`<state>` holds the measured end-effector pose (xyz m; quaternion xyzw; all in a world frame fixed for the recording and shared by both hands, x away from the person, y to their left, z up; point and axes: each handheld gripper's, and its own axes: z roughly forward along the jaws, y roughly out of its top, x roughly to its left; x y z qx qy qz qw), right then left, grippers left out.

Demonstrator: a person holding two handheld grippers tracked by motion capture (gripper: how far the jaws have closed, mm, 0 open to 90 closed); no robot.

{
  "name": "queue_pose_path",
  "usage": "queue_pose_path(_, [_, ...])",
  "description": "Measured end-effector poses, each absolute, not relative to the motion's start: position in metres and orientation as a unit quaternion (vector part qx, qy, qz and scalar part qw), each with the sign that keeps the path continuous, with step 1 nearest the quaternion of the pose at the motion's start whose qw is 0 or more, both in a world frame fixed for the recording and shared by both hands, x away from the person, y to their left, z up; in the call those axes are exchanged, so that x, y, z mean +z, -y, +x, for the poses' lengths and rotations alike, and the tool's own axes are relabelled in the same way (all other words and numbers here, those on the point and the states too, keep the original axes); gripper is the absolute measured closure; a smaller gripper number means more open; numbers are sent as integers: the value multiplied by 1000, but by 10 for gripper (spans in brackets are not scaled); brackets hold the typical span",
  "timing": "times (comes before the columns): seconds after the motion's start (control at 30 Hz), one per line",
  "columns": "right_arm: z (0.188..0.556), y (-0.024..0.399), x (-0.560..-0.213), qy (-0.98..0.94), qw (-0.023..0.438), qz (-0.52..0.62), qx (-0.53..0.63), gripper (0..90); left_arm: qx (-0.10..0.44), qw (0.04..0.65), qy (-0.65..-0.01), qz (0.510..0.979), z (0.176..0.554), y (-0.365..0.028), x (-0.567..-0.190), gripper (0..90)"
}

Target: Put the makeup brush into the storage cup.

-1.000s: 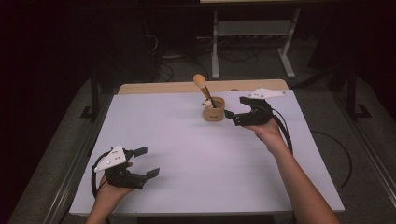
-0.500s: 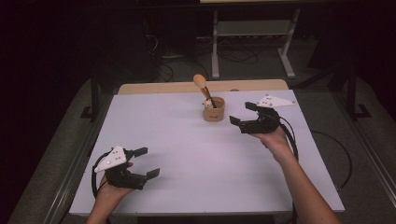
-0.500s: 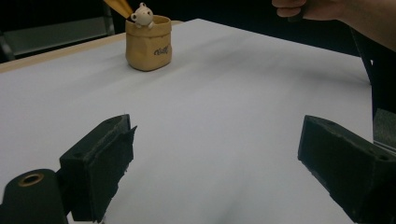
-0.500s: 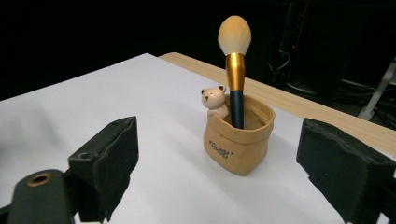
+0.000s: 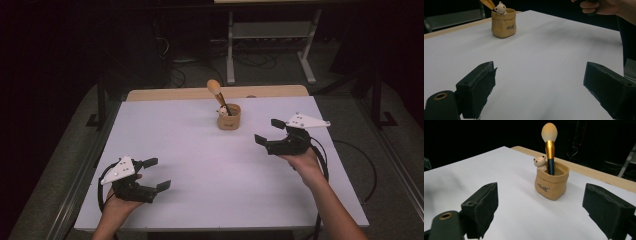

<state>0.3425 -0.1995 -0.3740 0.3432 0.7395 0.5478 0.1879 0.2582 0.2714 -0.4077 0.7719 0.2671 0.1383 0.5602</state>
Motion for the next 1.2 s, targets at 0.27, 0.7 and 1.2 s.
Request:
queue_pose_path(0.27, [327, 211, -376, -730, 195, 350, 553, 126, 139, 561, -270, 770, 258, -273, -407, 101])
queue_pose_path(0.7, [302, 216, -389, -737, 201, 346, 544, 128, 141, 559, -270, 771, 258, -276, -408, 101])
queue_pose_path(1.2, [276, 232, -400, -725, 200, 357, 554, 118, 145, 558, -274, 770, 257, -279, -408, 101])
